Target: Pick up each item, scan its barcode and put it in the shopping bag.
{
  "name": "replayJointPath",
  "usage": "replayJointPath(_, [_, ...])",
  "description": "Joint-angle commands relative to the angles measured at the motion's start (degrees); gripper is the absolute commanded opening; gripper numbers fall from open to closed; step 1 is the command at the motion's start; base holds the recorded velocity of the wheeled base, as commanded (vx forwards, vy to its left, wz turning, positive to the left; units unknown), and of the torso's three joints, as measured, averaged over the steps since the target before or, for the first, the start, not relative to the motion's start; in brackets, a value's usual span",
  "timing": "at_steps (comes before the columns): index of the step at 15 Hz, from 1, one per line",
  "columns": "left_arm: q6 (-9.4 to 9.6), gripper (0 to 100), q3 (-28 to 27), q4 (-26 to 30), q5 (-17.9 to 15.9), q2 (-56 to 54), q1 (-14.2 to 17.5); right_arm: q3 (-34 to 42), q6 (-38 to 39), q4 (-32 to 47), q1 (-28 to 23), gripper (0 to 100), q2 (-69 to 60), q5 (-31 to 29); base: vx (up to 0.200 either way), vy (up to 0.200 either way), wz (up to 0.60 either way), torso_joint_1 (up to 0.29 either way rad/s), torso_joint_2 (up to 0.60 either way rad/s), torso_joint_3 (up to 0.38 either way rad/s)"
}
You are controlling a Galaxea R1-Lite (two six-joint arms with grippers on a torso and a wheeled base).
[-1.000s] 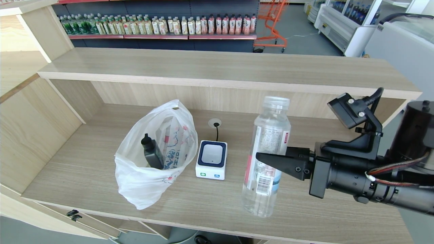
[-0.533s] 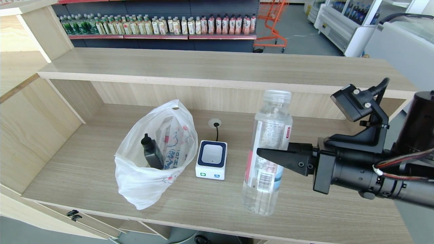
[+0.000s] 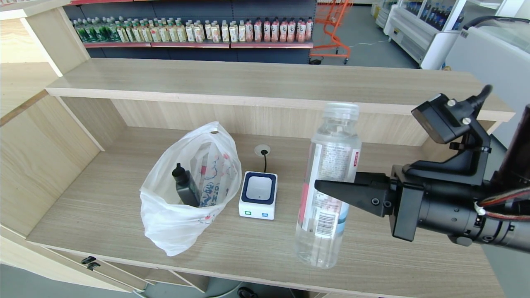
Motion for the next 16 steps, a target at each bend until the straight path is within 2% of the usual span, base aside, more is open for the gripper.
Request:
replayJointPath(1, [-0.01,100,0.00,0.01,0.03,0.09,0.01,-0.23,-0.01,-0.07,0.12,0,-0.31,0.03,0.000,0.000,0.00,0.000,0.00,0.000])
replayJointPath(12, [-0.01,100,0.00,0.01,0.03,0.09,0.01,-0.14,-0.45,-0.16,0.65,0,-1.80,-0.14,0.000,0.000,0.00,0.000,0.00,0.000])
replayJointPath(13, [-0.01,100,0.00,0.01,0.03,0.09,0.01,-0.14,-1.33,-0.42,0.56,0,-1.71,-0.32,0.000,0.000,0.00,0.000,0.00,0.000])
replayJointPath(16, [-0.01,100,0.00,0.01,0.03,0.09,0.01,-0.06,-11.62,-4.47,-1.90,0,0.75,-1.46,0.000,0.000,0.00,0.000,0.00,0.000])
